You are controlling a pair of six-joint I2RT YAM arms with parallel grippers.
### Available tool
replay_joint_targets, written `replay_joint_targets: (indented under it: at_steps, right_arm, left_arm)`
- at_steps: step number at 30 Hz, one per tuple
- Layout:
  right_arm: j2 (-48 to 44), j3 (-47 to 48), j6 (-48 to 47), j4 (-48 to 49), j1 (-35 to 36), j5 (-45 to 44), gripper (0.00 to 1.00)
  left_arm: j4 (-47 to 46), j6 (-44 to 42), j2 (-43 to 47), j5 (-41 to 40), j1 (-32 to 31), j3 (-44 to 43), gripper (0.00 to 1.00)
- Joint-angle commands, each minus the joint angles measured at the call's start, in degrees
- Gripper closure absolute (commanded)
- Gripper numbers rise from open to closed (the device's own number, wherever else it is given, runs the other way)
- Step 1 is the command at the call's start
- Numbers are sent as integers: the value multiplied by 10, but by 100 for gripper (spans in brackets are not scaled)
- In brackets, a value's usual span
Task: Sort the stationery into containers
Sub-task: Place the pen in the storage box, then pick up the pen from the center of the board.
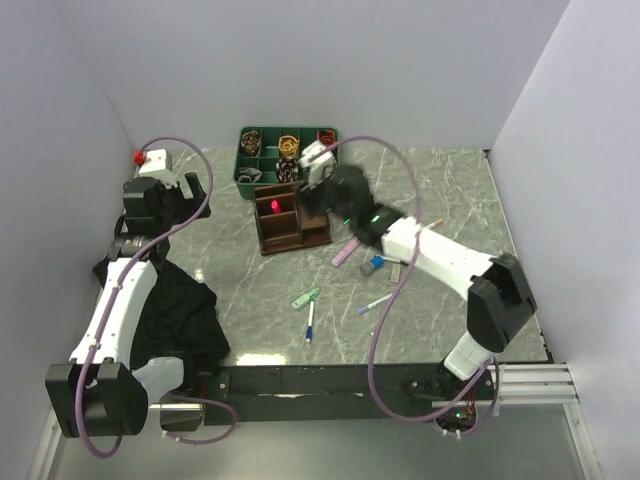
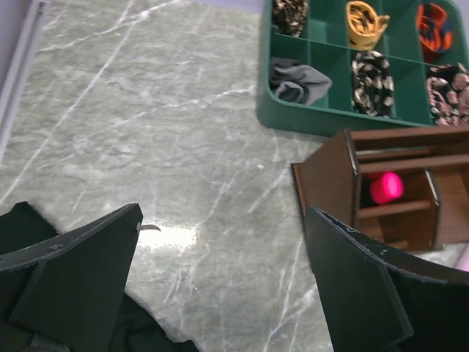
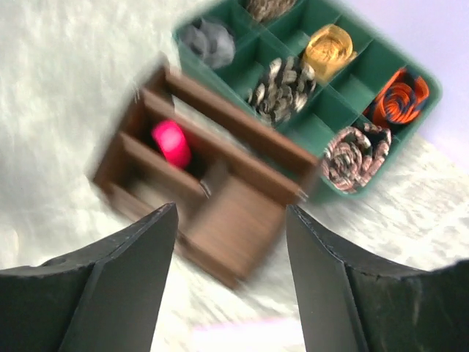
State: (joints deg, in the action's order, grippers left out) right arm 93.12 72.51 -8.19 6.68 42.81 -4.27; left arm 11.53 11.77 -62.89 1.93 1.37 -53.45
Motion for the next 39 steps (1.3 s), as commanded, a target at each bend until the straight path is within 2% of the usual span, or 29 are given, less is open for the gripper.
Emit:
replay_joint_targets:
  at_steps: [1,3,4,7,11,13,19,27,39]
  right_arm:
    - [-31,75,-228,-327,-110,303,31]
    - [-22,94,-339,-417,-134,336,30]
    - [-11,105,-444,-493,-135,332,32]
    - [2,103,-606,-578,-136,318,32]
    - [35,122,-716,-639,-126,312,32]
    - [53,127,-761,-652,-111,303,36]
    - [74,78,-851,-610,-70,286,42]
    - [160,135,-888,-633,-64,263,50]
    - [240,192,-895,-631,-72,222,52]
  left_arm:
    - [-33,5,25,38,2,18,1]
    - [-45,7,24,38,3,22,1]
    - [-55,6,23,39,3,24,1]
    - [-66,9,15,46,8,26,0]
    - [-67,7,1,56,11,19,1]
    - [-66,1,0,55,13,17,1]
    - [-56,-8,1,50,31,19,1]
    - [-47,-3,6,54,58,30,1]
    - [-56,-2,-20,49,59,24,1]
